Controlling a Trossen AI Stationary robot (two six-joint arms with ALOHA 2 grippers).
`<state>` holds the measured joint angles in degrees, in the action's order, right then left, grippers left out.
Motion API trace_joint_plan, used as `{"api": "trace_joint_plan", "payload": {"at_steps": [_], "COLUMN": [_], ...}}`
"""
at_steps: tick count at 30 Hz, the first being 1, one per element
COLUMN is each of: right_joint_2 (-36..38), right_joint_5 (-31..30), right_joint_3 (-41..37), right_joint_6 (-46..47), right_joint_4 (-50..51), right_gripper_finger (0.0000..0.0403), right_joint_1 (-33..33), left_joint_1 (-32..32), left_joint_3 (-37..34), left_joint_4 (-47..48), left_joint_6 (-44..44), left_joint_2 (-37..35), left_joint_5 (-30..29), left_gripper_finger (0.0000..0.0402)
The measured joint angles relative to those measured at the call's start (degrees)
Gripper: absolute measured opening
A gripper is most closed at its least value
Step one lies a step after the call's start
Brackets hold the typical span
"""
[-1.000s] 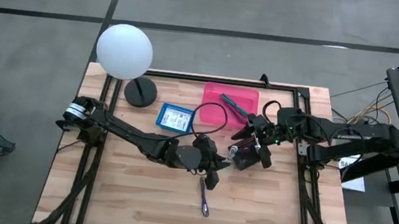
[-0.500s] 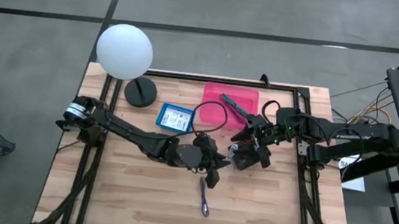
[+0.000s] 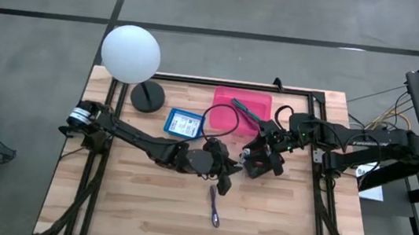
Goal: Pick and place items into bin
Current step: Put the white charger cable into the pink bin
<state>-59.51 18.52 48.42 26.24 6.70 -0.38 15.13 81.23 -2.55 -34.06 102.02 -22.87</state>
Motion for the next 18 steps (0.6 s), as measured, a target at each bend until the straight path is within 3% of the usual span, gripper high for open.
{"api": "trace_joint_plan", "payload": {"at_steps": [6,14,18], "right_joint_2": [-0.2,-0.2,-0.2], "right_joint_5": [0.0,0.0,0.0], "right_joint_3": [0.0,0.0,0.0], "right_joint_6": [0.7,2.3,2.3], "right_joint_4": [0.0,0.2,0.3], "right_gripper_finger": [0.0120,0.0025,0.0019], "right_joint_1": [0.0,0.0,0.0], "left_joint_1": [-0.2,-0.2,-0.2], "left_joint_3": [0.1,0.1,0.0], "left_joint_4": [0.0,0.1,0.0], "left_joint_6": [0.2,0.4,0.0], "left_joint_2": [0.0,0.0,0.0], "left_joint_5": [0.0,0.0,0.0], "left_gripper_finger": [0.0022,0.0022,0.0026]}}
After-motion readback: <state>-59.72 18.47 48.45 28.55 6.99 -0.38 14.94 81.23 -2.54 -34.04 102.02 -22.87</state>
